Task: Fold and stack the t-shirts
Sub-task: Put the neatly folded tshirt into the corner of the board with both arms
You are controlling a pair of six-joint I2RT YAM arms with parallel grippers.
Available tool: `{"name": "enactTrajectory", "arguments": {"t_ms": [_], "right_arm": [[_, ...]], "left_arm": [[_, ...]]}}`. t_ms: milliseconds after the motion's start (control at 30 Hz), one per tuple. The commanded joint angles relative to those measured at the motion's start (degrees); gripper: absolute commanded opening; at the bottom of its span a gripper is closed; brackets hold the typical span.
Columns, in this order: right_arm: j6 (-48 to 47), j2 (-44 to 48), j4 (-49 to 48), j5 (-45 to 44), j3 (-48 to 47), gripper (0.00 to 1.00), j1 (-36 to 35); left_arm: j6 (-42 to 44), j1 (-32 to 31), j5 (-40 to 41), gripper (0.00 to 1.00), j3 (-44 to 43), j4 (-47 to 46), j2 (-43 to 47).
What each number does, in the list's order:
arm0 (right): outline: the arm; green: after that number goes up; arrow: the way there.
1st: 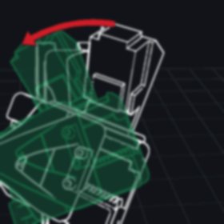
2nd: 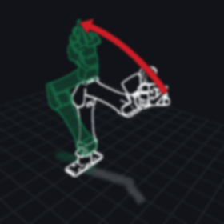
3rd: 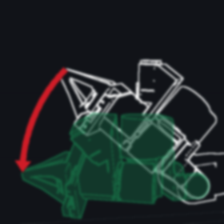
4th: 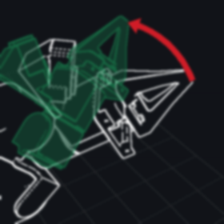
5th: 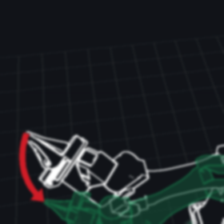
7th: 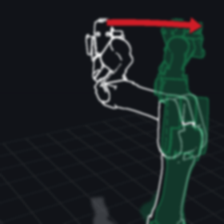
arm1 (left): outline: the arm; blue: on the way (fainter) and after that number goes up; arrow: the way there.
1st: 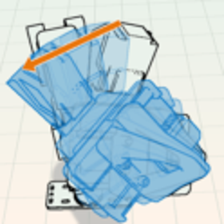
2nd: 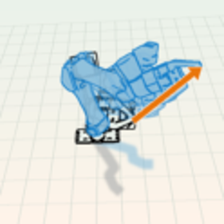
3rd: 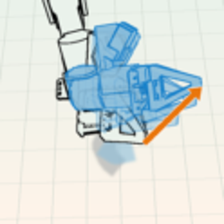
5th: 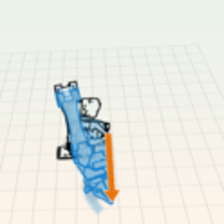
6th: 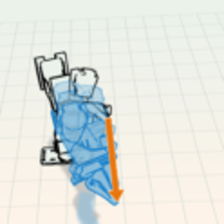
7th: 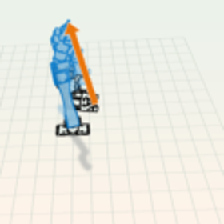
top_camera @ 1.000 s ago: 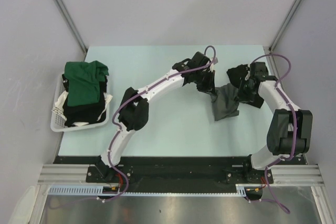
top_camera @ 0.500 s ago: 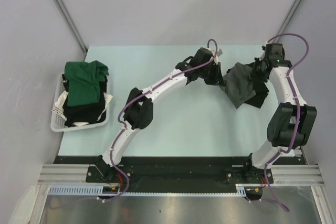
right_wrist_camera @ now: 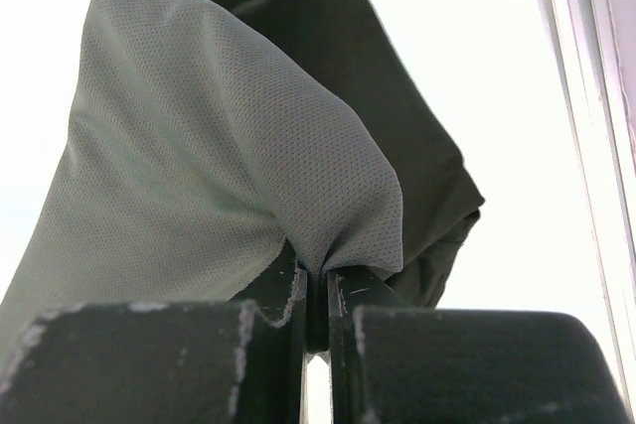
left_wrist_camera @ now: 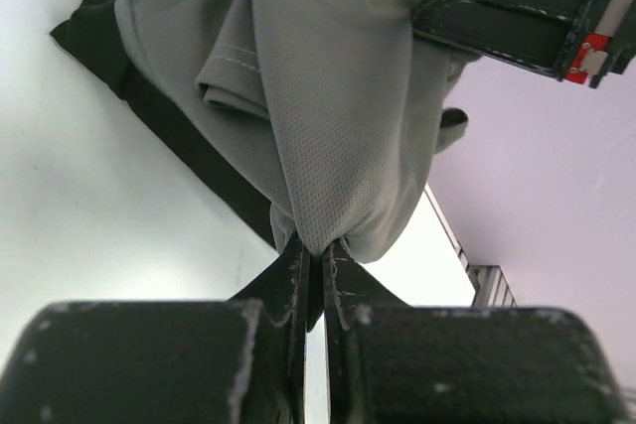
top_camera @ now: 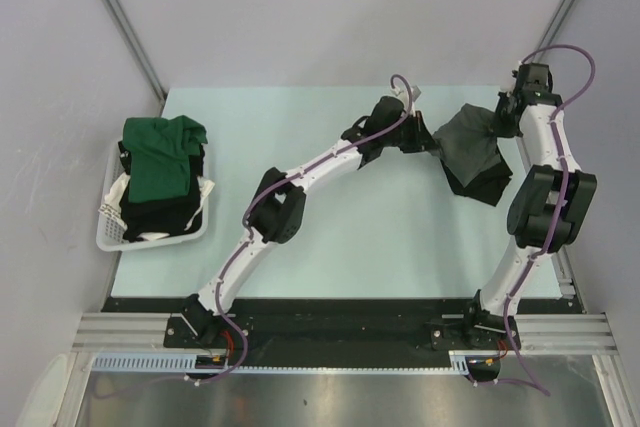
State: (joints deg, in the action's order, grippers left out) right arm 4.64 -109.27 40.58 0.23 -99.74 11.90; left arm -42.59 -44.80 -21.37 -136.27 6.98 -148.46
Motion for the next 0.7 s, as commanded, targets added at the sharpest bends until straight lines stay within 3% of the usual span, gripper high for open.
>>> {"name": "enactTrajectory", "arguments": {"t_ms": [0, 167, 667], "right_arm": [[-0.51, -1.2, -0.58, -2.25, -2.74, 0.0, 2.77], [0.71, -4.62, -0.33, -1.28, -4.92, 0.0, 6.11], [0.28, -14.47, -0.59, 0.21, -10.29, 0.0, 6.47]], "left_arm": [[-5.22, 0.41, -2.19, 0.0, -2.78, -9.85, -2.88], [-7.86, 0.5, -2.89, 0.0, -2.86, -12.87, -5.52], [-10.32, 0.41, -5.62, 0.0, -3.21, -15.77, -8.95]]}}
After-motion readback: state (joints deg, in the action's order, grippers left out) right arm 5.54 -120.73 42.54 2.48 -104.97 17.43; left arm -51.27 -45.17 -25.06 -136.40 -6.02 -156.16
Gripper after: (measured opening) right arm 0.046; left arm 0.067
